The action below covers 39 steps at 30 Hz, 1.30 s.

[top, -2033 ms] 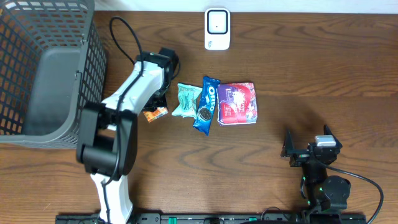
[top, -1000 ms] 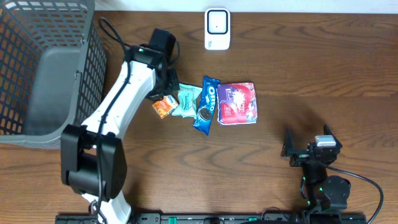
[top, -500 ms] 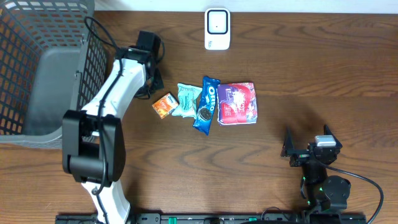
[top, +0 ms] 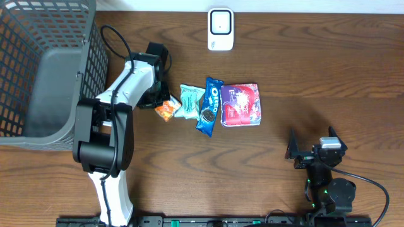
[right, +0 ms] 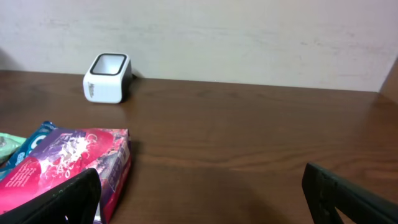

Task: Scan the item barcode
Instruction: 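Push the tissue pack against the green packet with the left gripper, then raise the left gripper and hold it above the basket edge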

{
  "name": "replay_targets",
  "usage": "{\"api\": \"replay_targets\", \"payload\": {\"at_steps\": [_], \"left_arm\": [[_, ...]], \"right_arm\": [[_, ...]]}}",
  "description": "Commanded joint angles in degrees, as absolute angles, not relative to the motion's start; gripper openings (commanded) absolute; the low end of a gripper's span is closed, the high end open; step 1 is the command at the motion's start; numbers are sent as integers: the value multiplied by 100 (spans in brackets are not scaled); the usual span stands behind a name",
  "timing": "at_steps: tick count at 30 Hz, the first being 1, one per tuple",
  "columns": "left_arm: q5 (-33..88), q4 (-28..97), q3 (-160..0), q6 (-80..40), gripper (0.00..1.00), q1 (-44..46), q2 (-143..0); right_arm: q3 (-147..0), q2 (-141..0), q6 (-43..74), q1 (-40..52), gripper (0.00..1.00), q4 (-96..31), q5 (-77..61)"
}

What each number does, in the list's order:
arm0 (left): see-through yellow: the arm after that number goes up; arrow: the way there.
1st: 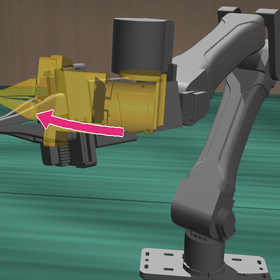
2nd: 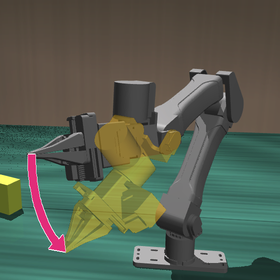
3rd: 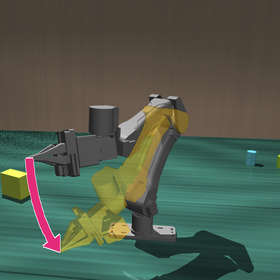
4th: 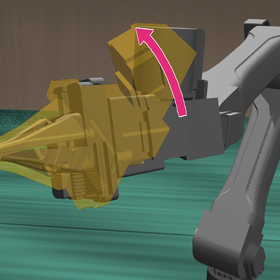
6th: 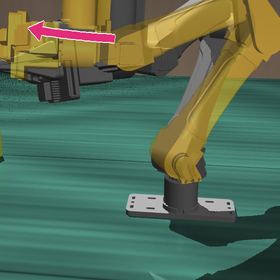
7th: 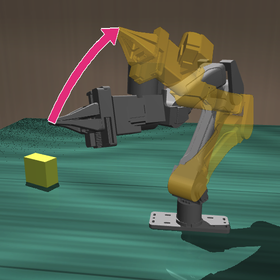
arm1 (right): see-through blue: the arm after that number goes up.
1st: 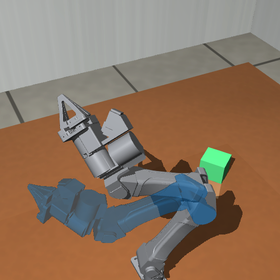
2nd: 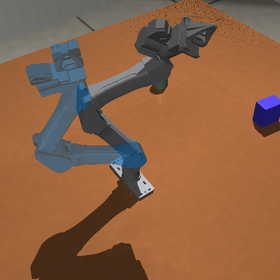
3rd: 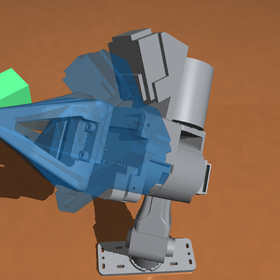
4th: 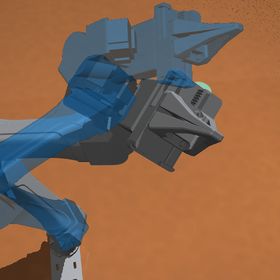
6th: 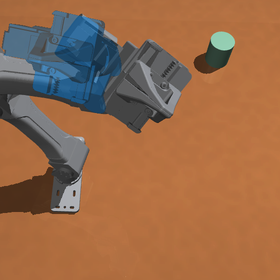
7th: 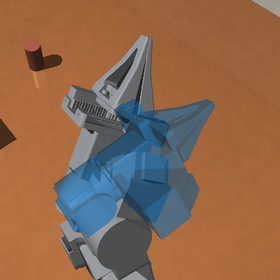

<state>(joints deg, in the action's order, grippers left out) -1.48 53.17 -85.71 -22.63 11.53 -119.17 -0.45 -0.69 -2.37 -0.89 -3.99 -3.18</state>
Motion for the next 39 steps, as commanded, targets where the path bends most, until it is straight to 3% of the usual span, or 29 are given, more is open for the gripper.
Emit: {"api": "replay_targets", "payload": {"at_steps": [1,9,19,20,25,30,33,39], "left_arm": [[276,5483,-8534,-2231,8,1153,-11957],[1949,5492,-8560,-1688,7,1153,-11775],[1017,5693,-8801,-1653,9,950,-11201],[954,5730,-8814,-1656,13,906,-11109],[937,5874,-8816,-1653,61,622,-10442],[937,5953,-8816,-1649,86,484,-9682],[939,5955,-8814,-1651,92,478,-9179],[937,6187,-8814,-1651,93,478,-8444]], "right_arm": [[-32,-38,-263,8,99,-410,-351],[-32,-38,-263,8,99,-410,-351],[-32,-38,-263,8,99,-410,-351],[-32,-38,-263,8,99,-410,-351],[-32,-38,-263,8,99,-410,-351],[-32,-38,-263,8,99,-410,-351],[-32,-38,-263,8,99,-410,-349],[-32,-38,-263,8,99,-410,-349]]}}
